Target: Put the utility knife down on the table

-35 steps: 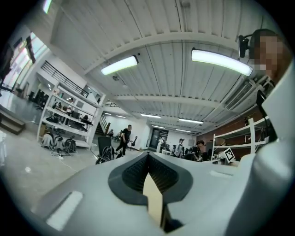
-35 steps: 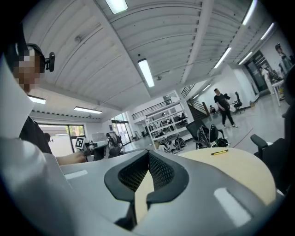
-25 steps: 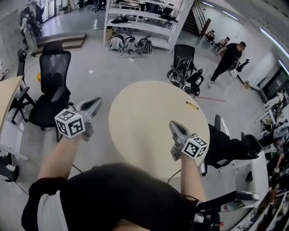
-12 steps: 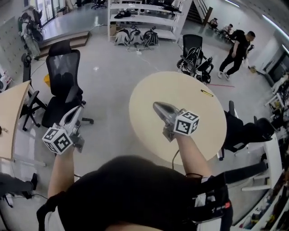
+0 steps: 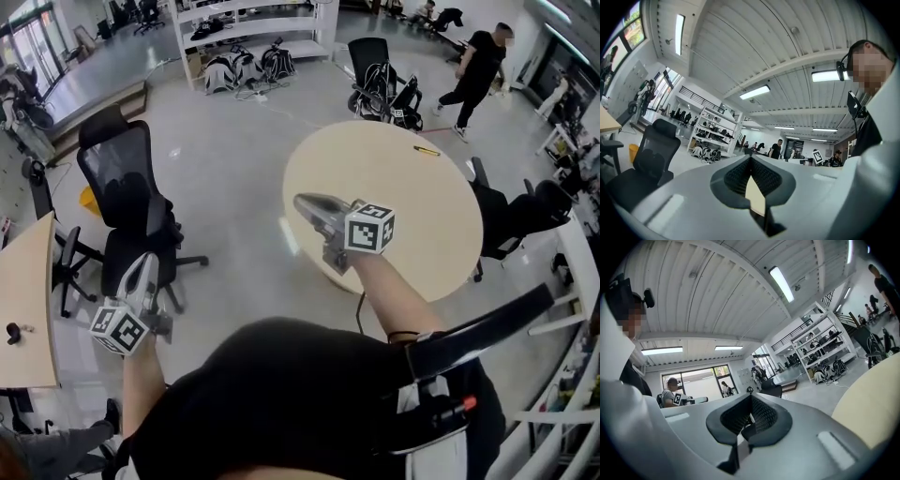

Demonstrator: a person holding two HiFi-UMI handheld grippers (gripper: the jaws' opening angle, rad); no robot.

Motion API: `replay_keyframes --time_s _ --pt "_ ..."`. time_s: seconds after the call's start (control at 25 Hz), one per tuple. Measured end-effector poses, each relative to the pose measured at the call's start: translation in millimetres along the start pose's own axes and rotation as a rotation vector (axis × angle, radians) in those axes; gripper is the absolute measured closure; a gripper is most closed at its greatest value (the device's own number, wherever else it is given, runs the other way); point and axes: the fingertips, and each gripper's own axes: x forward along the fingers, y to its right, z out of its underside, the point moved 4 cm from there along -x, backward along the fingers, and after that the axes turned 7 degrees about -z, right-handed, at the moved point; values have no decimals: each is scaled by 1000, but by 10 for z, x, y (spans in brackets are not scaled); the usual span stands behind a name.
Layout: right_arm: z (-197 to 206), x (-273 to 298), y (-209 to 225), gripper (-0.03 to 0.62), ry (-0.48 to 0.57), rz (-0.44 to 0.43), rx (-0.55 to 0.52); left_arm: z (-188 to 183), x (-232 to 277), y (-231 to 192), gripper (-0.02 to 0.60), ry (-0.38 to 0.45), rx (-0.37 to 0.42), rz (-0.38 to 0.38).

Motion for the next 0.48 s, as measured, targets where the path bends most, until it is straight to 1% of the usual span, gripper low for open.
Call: replay_keyframes --time_s 0.16,0.28,0.48 --pt "-41 45 -20 580 -50 -14 -49 8 -58 16 581 32 -15 -13" --pt "-48 21 19 582 -95 -27 -75 87 -87 87 581 45 -39 -32" --pt "-108 -62 149 582 -120 -46 -93 186 -1 209 581 51 -61 -53"
